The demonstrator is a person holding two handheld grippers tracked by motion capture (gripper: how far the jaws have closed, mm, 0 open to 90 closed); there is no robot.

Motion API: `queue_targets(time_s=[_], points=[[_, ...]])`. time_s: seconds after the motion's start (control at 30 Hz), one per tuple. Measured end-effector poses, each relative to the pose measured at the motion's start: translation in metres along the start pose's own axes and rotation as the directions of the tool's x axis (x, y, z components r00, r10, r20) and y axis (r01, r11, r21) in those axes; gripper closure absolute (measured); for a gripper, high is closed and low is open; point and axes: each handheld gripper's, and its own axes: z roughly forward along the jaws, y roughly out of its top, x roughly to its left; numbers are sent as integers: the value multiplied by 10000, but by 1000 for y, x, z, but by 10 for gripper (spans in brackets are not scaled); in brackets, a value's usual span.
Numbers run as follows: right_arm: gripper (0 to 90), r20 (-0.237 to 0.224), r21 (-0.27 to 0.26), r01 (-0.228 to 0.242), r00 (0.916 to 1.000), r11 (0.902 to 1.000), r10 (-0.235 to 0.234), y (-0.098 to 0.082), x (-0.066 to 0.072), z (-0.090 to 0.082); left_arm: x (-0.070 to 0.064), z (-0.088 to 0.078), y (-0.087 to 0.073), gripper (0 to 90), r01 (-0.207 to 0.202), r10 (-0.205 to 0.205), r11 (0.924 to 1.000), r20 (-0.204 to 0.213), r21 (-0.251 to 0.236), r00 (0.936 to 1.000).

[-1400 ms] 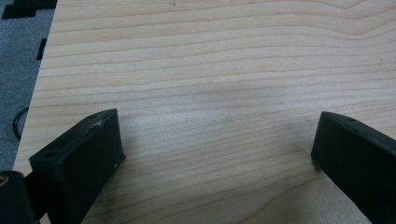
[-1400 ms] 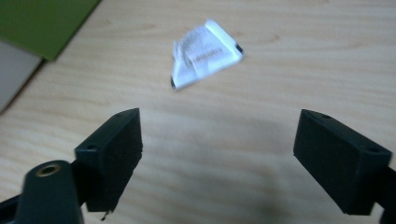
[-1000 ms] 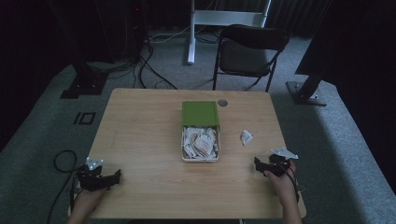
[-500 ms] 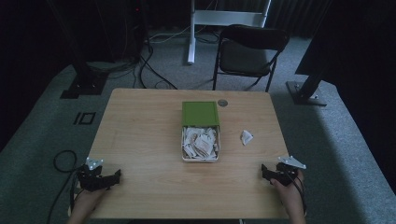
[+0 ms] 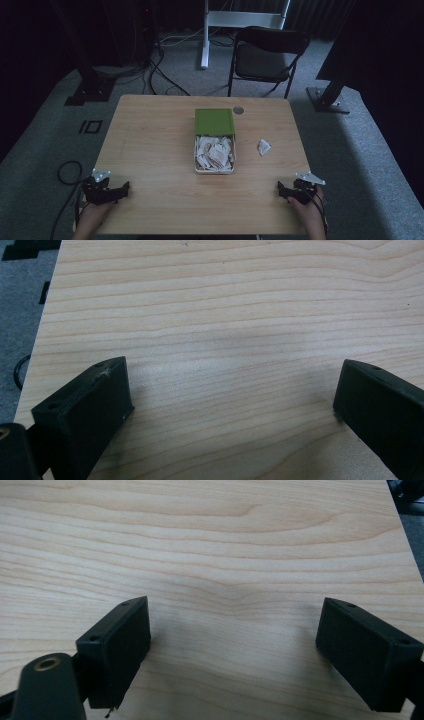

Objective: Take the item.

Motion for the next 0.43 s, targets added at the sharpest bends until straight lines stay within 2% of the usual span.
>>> queue_targets(time_s=[0.17,0.43], points=[[136,160,9,-189,9997,9998,189,-1,1,0,0,0,0,28,-4,4,10000,0,1,10000],[132,151,3,-199,9997,9998,199,-1,1,0,0,0,0,28,-3,3,10000,-1,-2,10000]])
